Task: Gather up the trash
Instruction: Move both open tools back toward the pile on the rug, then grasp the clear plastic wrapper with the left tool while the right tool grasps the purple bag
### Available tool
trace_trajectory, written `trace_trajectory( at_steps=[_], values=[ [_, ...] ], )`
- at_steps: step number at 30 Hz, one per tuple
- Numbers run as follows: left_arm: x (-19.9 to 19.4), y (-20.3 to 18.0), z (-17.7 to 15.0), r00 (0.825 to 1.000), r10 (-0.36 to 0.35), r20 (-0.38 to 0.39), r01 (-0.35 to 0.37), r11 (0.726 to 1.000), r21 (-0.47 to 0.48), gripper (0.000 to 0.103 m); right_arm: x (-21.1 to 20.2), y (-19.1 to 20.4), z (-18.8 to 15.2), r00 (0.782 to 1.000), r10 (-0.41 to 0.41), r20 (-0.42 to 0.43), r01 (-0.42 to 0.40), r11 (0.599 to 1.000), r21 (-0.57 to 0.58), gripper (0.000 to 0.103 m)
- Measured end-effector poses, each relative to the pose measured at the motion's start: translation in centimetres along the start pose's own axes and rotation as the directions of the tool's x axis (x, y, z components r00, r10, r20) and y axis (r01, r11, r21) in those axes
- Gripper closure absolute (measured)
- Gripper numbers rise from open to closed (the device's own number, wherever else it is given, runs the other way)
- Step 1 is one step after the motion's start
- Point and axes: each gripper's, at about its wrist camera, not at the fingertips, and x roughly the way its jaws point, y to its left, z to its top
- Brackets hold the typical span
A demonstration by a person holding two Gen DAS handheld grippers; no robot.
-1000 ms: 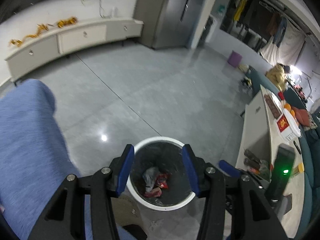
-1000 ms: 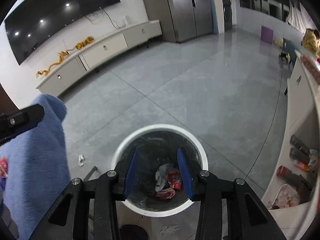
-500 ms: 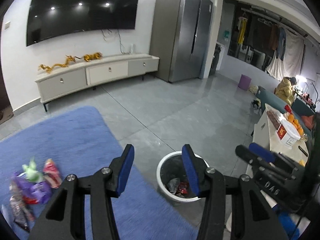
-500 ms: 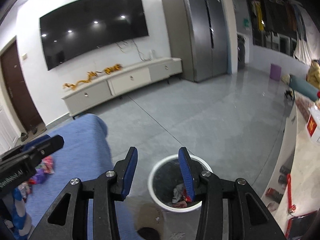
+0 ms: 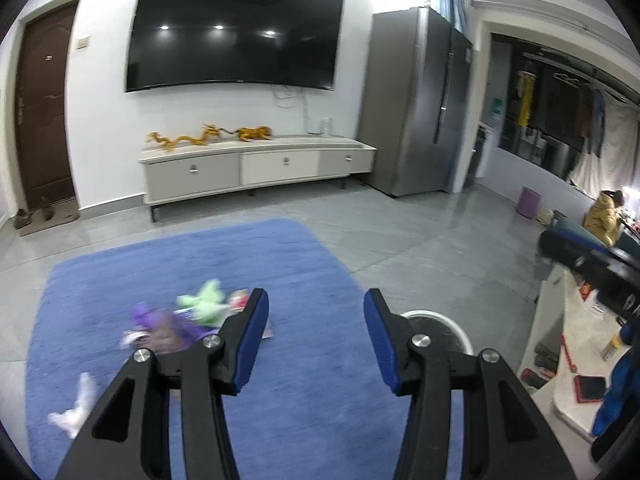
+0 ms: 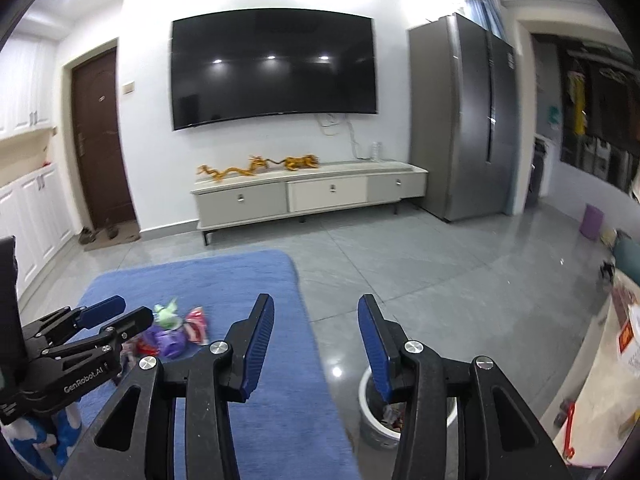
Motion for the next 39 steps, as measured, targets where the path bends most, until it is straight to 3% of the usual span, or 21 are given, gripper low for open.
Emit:
trace_trajectory(
  at_steps=[8,15,20,24,35,39],
  values=[
    [-0.9,9.2,-2.2,0.994,0.107,-0.008,-0.107,0.992,-0.06,0.055,1.9,4.6,0.5,0.998,0.056,-0.024,-0.057,0.995,-0.077,0.058],
    [0.1,15.8,-4.6,0.985,0.16,-0.057,-0.163,0.985,-0.06,0.055,7.3,7.7,-0.7,0.982,0.137,-0.131,-0.15,0.985,-0.09,0.058],
    [2.1,16.5,-5.1,0.992,0.054,-0.115,-0.059,0.998,-0.038,0.055,12.2,10.5,-2.7,0.936,0.254,-0.245,-0.275,0.96,-0.055,0.058],
    [4.5,15.7,-5.3,0.986,-0.025,-0.166,0.024,1.0,-0.009,0.055,15.7,12.6,-4.6,0.892,0.316,-0.322,-0.342,0.939,-0.027,0.058],
    [9.9,14.4,-5.7,0.959,-0.061,-0.276,0.076,0.996,0.045,0.056,21.4,14.7,-7.0,0.83,0.374,-0.415,-0.407,0.913,0.009,0.056],
    [11.0,14.4,-5.8,0.951,-0.076,-0.299,0.095,0.994,0.051,0.071,23.1,15.4,-7.3,0.812,0.395,-0.429,-0.429,0.903,0.021,0.056]
  ],
)
